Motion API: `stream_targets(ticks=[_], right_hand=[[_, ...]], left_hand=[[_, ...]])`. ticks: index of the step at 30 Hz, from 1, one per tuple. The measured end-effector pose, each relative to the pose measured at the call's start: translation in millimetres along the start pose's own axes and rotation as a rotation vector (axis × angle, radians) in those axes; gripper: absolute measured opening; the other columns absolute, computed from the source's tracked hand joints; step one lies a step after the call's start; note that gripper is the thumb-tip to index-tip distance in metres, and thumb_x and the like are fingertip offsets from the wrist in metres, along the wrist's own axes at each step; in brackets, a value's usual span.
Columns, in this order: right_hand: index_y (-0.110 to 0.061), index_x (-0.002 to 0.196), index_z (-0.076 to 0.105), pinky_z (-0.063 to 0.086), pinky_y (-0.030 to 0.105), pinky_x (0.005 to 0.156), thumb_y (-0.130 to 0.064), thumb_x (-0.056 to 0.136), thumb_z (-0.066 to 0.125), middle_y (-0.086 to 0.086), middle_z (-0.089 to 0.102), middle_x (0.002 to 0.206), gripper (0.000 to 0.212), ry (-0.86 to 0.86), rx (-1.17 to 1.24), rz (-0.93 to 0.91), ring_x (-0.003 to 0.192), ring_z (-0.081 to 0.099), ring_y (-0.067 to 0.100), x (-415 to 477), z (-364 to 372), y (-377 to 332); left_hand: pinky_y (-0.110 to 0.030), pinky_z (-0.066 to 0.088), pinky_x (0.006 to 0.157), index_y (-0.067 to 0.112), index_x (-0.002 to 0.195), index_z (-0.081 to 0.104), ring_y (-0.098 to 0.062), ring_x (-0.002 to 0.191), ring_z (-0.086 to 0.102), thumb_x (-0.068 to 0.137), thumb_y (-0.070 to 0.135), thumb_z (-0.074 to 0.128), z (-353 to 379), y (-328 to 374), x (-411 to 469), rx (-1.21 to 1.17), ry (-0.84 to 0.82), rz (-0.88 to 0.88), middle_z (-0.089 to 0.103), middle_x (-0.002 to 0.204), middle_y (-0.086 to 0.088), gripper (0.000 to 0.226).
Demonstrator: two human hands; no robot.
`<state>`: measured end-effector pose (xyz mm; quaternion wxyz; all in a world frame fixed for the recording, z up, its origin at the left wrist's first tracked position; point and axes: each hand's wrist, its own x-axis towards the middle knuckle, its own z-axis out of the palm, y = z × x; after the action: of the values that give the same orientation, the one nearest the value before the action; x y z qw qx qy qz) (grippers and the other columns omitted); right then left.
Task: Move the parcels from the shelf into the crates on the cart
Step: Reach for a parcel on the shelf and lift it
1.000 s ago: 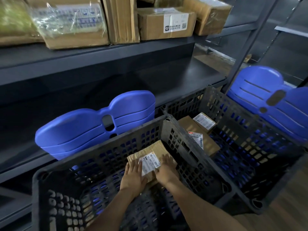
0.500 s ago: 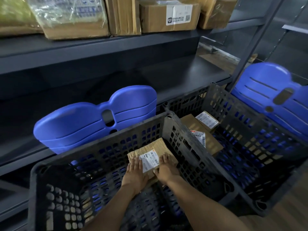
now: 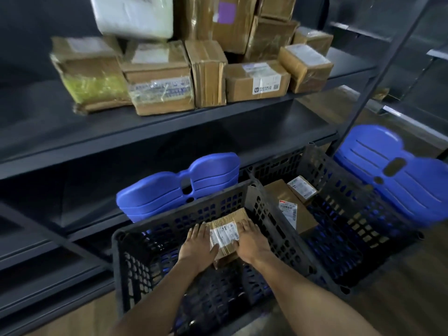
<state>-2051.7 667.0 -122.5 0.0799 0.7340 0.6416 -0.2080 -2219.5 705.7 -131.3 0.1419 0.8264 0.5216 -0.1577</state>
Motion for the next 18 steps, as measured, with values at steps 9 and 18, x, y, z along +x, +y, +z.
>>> stream_targets(ticks=[9, 18], right_hand=[[-0.011, 0.148, 0.029, 0.033, 0.039, 0.110, -0.034, 0.100, 0.041, 0.009, 0.035, 0.151, 0.055, 0.198, 0.101, -0.078, 0.137, 0.033, 0.027, -37, -82, -35], [-0.010, 0.145, 0.036, 0.041, 0.037, 0.101, -0.034, 0.100, 0.043, 0.007, 0.042, 0.147, 0.052, 0.478, 0.165, -0.315, 0.134, 0.039, 0.024, -25, -190, -12]], left_hand=[[-0.036, 0.006, 0.122, 0.005, 0.154, 0.005, -0.025, 0.150, 0.006, 0.101, 0.049, 0.027, -96, -13, -53, 0.004, 0.119, -0.039, 0.005, 0.162, -0.010, 0.072], [-0.033, 0.014, 0.119, 0.005, 0.151, 0.023, -0.026, 0.142, 0.028, 0.100, 0.041, 0.038, -198, 8, -63, -0.072, 0.510, -0.121, 0.034, 0.154, -0.010, 0.064]])
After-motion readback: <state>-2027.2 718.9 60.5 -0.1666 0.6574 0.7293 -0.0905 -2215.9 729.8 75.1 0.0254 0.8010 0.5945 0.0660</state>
